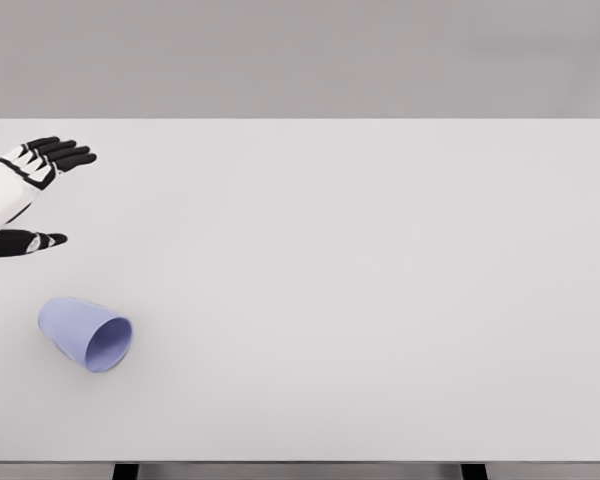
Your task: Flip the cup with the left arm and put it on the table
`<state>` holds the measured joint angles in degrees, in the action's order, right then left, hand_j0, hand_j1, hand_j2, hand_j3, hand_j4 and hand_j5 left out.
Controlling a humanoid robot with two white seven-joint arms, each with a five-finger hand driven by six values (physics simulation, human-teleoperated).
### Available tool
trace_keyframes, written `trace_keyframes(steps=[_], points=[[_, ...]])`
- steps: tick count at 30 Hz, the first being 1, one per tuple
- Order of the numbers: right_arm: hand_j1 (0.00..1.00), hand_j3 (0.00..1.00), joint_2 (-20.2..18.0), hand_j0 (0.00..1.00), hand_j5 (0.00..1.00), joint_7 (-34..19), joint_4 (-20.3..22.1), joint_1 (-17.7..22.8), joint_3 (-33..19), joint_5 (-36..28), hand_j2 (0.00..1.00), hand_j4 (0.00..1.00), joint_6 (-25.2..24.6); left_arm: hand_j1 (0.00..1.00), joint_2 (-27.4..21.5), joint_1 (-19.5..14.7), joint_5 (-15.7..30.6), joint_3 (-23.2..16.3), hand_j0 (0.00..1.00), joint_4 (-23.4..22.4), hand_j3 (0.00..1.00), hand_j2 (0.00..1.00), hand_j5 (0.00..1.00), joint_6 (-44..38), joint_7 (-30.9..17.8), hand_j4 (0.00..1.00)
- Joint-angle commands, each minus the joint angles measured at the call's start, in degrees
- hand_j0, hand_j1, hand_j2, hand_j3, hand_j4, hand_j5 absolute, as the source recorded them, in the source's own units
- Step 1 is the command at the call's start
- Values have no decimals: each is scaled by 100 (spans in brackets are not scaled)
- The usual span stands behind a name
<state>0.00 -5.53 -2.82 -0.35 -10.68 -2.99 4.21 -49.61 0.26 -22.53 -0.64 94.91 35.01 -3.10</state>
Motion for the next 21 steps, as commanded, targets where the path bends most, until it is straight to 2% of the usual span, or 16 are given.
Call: trace_keyframes(steps=[1, 5, 7, 9, 10, 13, 14, 18, 20, 21], points=[[100, 100, 0, 100, 100, -1, 1, 0, -22, -8, 100, 100, 0, 100, -5, 0, 39, -15, 100, 10, 100, 100, 100, -1, 3, 100], [100, 100, 0, 100, 100, -1, -17, 0, -13, 1, 100, 100, 0, 100, -22, -9, 39, 3, 100, 36, 100, 100, 100, -1, 3, 100], [100, 100, 0, 100, 100, -1, -35, 0, 4, 1, 100, 100, -8, 100, -286, 96, -5, -6, 100, 106, 100, 100, 100, -1, 3, 100], [100, 100, 0, 100, 100, 8, -26, 0, -5, 1, 100, 100, -8, 100, -698, 342, 73, 11, 100, 185, 100, 100, 100, -1, -6, 100], [100, 100, 0, 100, 100, -1, -26, 0, -5, 1, 100, 100, -8, 100, -1067, 483, 205, 3, 100, 203, 100, 100, 100, -1, -6, 100], [100, 100, 0, 100, 100, -1, -26, 0, -5, 1, 100, 100, -8, 100, -2307, 1081, 1655, 12, 100, 229, 100, 100, 100, -1, -6, 100], [100, 100, 0, 100, 100, -1, -26, 0, -5, -8, 100, 100, -8, 100, -2457, 1195, 1744, 12, 100, 221, 100, 100, 100, -1, 2, 100], [100, 100, 0, 100, 100, -1, -26, 0, -5, 1, 100, 100, 0, 100, -2492, 1195, 1990, 108, 100, 168, 100, 100, 100, -1, 55, 100], [100, 100, 0, 100, 100, -1, -26, 0, -5, 1, 100, 100, -8, 97, -2466, 1239, 2157, 64, 97, 168, 97, 97, 97, -1, 55, 97], [100, 100, 0, 100, 100, -1, -26, 0, -5, 1, 100, 100, 0, 97, -2466, 1274, 2104, 55, 97, 150, 97, 97, 97, -1, 29, 97]])
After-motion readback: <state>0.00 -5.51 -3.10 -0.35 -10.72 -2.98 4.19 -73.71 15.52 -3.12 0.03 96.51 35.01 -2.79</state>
